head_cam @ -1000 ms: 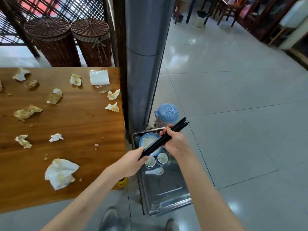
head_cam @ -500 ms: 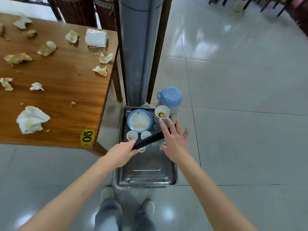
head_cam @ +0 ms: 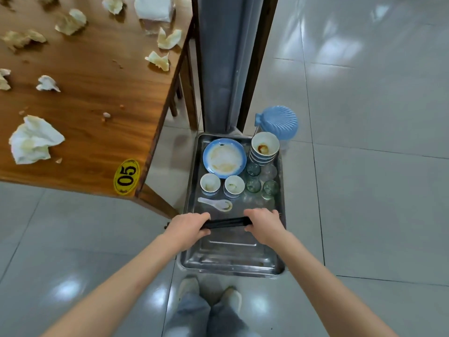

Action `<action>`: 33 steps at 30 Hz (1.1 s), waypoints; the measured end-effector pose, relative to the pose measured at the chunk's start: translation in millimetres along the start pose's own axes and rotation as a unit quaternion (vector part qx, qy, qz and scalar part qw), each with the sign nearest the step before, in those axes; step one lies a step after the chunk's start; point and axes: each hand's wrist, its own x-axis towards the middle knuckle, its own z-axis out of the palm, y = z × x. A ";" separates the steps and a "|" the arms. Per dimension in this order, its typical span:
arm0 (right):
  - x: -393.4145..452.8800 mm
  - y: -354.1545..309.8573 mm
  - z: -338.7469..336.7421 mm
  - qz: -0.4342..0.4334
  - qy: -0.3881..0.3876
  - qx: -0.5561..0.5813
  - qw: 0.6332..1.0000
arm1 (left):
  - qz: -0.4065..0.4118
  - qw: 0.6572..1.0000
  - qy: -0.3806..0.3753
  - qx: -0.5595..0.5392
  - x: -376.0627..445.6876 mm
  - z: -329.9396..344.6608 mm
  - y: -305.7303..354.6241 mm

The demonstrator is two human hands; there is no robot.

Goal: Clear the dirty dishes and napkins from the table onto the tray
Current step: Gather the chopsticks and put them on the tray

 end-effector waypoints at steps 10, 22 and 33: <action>50.4 25.2 106.9 0.073 -0.102 0.094 0.988 | -0.030 0.983 -0.091 -0.160 62.5 103.1 -32.0; 50.3 50.9 159.1 0.126 -0.127 0.168 0.969 | -0.058 0.969 -0.135 -0.198 78.9 160.8 -32.0; 45.1 58.1 163.3 0.139 -0.131 0.209 0.959 | -0.080 0.964 -0.123 -0.220 67.9 158.8 -31.7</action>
